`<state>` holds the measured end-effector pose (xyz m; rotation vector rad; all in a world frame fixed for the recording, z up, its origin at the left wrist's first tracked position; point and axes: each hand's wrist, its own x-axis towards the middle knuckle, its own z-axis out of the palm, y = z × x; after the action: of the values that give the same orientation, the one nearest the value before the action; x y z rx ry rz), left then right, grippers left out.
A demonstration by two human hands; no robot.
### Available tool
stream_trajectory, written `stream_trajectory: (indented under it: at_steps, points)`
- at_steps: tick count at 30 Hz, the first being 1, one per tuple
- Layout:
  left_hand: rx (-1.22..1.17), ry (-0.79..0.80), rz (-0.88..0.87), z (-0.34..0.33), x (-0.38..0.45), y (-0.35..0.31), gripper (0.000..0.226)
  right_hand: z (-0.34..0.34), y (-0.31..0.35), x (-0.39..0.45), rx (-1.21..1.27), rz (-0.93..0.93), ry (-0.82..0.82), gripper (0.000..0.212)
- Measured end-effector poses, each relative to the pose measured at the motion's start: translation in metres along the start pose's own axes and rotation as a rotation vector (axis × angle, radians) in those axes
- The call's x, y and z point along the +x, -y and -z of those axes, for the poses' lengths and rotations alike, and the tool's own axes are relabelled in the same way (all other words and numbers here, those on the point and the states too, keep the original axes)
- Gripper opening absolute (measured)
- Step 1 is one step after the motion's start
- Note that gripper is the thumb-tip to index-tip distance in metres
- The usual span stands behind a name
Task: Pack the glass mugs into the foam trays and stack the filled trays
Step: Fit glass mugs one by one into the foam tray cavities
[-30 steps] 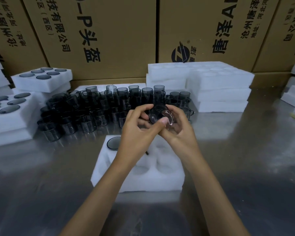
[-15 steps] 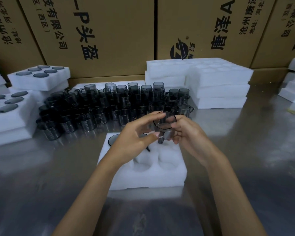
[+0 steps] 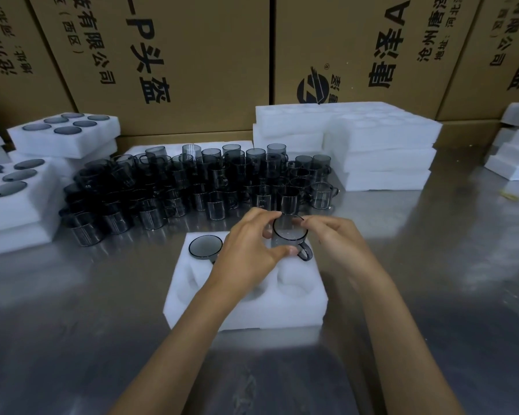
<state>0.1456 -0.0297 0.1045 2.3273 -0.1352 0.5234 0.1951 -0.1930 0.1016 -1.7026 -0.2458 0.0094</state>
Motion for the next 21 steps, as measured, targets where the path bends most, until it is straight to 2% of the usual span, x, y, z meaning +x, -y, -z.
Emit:
stream_trajectory:
  at_steps: [3, 5, 10, 16, 21]
  points:
    - [0.049, 0.015, 0.021, 0.001, -0.001, 0.002, 0.069, -0.001, 0.003, -0.002, -0.009, 0.019, 0.012, 0.02]
    - [0.054, 0.034, 0.029, 0.004, -0.002, 0.004, 0.066, 0.003, 0.004, -0.004, -0.03, 0.043, 0.071, 0.027]
    - [0.001, 0.032, -0.018, 0.009, -0.004, 0.009, 0.039, 0.013, 0.008, -0.009, -0.076, 0.034, 0.207, 0.032]
    - [0.2, 0.047, -0.07, 0.004, -0.006, 0.014, 0.042, 0.016, 0.002, -0.006, -0.134, -0.002, 0.257, 0.029]
    - [0.352, 0.128, -0.018, 0.002, -0.005, 0.018, 0.044, 0.017, -0.009, -0.001, -0.162, -0.066, 0.339, 0.026]
